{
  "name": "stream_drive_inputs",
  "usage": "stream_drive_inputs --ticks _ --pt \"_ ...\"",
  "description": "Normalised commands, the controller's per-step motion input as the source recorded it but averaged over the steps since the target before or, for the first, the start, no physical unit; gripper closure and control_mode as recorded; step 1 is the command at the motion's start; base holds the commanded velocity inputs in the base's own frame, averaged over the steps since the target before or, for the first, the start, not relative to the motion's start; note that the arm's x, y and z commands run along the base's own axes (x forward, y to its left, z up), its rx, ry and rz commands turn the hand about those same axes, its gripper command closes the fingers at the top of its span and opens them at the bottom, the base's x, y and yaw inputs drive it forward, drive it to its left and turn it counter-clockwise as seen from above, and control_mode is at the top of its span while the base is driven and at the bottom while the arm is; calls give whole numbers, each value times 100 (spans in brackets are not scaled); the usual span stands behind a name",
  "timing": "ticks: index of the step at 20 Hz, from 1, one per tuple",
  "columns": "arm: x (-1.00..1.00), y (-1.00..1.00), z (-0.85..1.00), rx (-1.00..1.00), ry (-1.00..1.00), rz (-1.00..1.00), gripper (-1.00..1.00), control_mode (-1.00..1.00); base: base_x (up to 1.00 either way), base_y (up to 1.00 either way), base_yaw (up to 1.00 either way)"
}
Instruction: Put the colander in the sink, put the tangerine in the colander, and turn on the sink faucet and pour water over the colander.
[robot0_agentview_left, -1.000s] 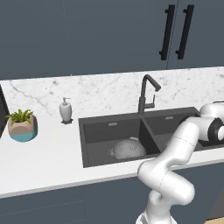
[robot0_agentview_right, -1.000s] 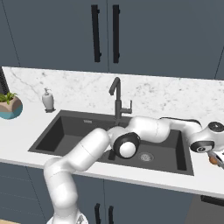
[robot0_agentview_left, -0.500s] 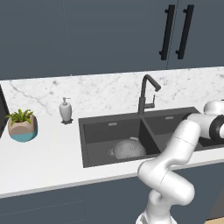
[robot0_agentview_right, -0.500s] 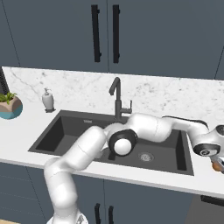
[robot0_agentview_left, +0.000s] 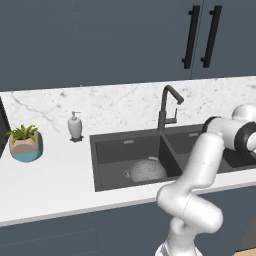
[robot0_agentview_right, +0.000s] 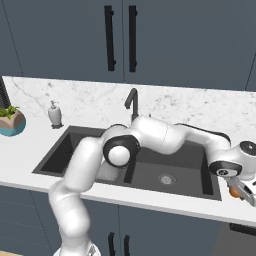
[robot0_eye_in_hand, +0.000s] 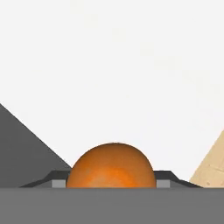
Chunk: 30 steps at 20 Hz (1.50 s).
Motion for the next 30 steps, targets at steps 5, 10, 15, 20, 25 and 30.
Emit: stream_drive_inputs --ticks 5,10,15,20,25,30 --pt "2 89 11 2 0 16 100 -100 0 0 0" --pt "15 80 16 4 1 11 100 -100 0 0 0" --pt "5 100 0 0 7 15 100 -100 0 0 0" --pt "2 100 0 0 13 21 100 -100 0 0 0" --pt "3 100 0 0 15 22 100 -100 0 0 0" --pt "1 100 0 0 16 20 100 -100 0 0 0"
